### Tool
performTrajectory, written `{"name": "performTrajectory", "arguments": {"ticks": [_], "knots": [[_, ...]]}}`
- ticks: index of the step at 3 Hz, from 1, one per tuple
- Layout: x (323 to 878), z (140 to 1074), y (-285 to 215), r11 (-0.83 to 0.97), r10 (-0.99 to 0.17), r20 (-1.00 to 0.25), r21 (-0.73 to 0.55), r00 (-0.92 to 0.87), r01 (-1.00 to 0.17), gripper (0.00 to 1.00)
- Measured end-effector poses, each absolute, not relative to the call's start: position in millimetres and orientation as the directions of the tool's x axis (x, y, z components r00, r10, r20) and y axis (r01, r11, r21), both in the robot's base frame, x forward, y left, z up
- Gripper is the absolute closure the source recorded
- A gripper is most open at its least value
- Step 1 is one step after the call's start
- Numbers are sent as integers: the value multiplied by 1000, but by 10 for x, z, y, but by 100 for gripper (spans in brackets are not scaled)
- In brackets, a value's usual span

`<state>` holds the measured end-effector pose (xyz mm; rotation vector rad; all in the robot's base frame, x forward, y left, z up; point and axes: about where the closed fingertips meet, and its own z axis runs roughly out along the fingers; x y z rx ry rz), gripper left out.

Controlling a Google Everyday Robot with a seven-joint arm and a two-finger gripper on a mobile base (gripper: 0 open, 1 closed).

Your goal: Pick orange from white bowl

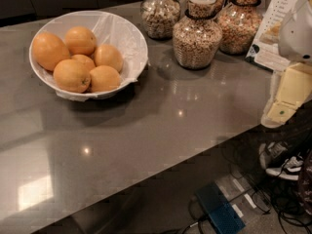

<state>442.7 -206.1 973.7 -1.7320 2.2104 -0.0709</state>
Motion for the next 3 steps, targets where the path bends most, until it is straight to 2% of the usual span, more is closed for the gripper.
{"name": "performTrajectory", "arguments": {"ticks": [2,3], "knots": [[4757,9776,-1081,54,-955,-293,-295,36,-954,0],[4772,9861,-878,-8,-949,-294,-336,113,-942,0]]}}
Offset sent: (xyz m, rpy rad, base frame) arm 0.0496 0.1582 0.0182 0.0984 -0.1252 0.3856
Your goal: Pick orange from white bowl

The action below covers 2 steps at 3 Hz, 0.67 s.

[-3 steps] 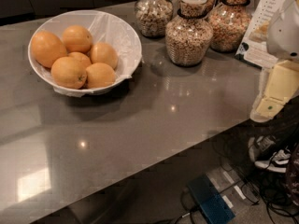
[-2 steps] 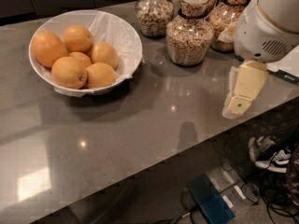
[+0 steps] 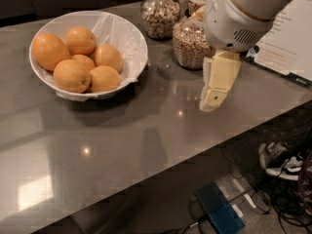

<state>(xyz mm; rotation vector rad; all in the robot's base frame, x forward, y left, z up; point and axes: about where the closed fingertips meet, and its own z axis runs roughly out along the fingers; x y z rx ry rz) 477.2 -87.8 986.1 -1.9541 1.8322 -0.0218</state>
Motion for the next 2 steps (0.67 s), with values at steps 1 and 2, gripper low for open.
{"name": "performTrajectory", "arguments": {"ticks": [1,2], "knots": [[4772,9861,-877,-8,-949,-294,-336,114,-942,0],[4861,9812,-595,-3,-916,-376,-345,141,-938,0]]}}
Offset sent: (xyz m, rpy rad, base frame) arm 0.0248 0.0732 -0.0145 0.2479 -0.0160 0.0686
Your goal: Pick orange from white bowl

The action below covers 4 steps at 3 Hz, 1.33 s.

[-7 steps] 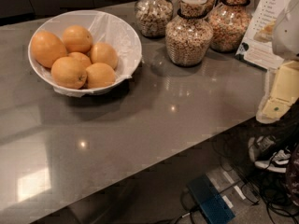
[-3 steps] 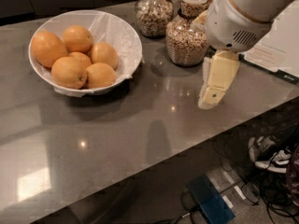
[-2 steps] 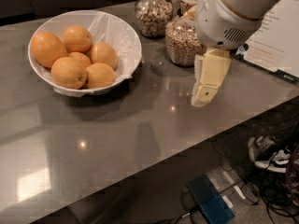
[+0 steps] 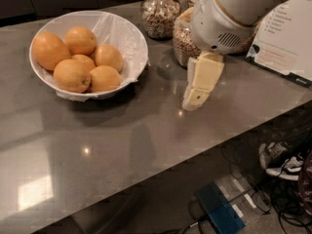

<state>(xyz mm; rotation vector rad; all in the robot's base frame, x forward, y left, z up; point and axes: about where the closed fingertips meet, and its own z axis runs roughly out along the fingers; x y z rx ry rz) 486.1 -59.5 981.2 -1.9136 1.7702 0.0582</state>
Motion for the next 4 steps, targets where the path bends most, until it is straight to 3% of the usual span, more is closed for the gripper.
{"name": "performTrajectory", "arguments": {"ticks": [2,4], "knots": [[5028,9818,304,-69,-831,-495,-361,254,-930,0],[5006,9803,577,-106,-803,-514,-373,300,-922,0]]}}
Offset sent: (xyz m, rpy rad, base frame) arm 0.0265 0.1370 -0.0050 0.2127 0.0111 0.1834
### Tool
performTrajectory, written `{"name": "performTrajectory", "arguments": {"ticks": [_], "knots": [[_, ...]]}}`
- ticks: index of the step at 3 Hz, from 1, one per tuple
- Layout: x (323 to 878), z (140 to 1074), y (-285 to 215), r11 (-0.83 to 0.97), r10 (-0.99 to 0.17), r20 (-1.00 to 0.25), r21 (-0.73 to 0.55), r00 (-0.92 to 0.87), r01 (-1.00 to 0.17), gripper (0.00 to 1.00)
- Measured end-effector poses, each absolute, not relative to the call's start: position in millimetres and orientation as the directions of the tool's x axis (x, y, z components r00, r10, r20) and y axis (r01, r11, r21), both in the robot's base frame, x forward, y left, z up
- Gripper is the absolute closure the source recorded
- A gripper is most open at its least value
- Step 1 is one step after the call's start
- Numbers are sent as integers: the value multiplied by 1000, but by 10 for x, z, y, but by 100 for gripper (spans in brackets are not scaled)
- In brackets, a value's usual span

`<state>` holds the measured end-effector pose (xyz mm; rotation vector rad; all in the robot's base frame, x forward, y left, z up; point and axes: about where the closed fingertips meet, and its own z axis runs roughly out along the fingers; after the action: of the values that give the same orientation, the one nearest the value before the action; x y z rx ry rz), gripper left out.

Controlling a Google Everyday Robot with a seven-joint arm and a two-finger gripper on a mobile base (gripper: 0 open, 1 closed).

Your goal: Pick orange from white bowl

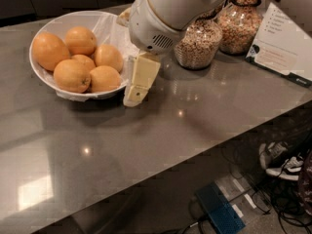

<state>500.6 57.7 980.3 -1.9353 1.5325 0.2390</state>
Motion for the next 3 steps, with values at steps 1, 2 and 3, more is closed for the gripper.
{"name": "performTrajectory", "arguments": {"ticks": [1,2,3], "knots": [[5099,9829,830,-120,-759,-558,-387,336,-914,0],[5190,9847,1041,-124,-713,-609,-378,348,-917,0],[5235,9709,1247,-138,-679,-658,-322,326,-937,0]]}}
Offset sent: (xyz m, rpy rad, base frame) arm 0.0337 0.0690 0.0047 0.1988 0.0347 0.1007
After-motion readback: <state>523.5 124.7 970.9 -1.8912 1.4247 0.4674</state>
